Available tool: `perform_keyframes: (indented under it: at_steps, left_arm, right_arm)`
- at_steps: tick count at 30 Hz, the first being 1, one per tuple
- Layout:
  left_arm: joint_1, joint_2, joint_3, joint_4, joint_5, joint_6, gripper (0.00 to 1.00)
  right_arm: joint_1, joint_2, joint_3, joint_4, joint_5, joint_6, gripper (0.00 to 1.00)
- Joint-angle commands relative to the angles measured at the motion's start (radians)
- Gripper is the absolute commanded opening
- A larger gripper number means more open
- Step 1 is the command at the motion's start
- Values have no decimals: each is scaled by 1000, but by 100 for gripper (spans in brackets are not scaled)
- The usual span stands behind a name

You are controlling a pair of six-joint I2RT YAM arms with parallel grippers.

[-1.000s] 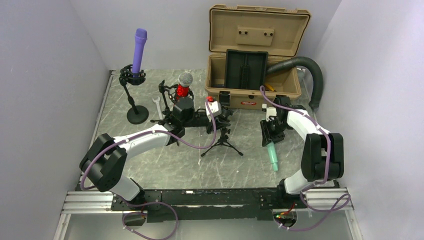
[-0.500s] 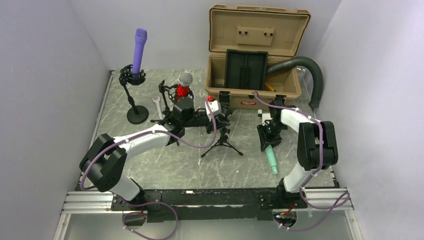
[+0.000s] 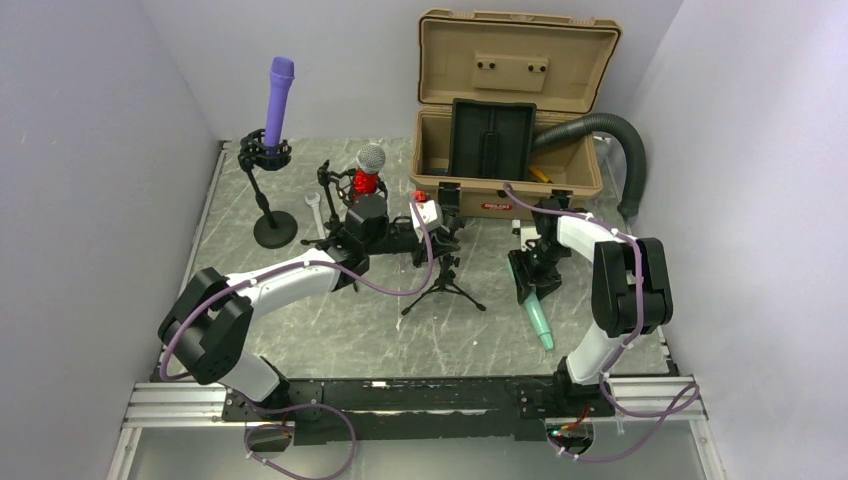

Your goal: Remove the microphone from the stand

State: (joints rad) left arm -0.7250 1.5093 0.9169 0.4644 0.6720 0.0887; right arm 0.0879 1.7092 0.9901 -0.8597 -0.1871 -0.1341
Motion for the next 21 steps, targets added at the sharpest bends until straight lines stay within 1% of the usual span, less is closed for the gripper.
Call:
perform_keyframes:
  at_steps: [1,5,8,13,17,21]
  left_arm:
    - [10,-17,18,-22,-35,37,2]
    - [9,-17,16,-20,-33,35,2]
    - [10,-17,19,-25,-32,38,2]
    - [10,-16,21,-31,-27,41,2]
    - [11,-23,24,-43,-23,55,2]
    - [12,-30,27,-56,-7,71,1]
  right_arm:
    - [1,39,-13,41,32,-1,55]
    - [3,11,-11,33,16,-3,59]
    - [4,-25,-8,22,2,-6,66]
    - [7,-101,27,-14,-62,-16,75]
    - [13,-199,61,-26,-78,-27,80]
    - [13,-309,108,-39,-62,-47,83]
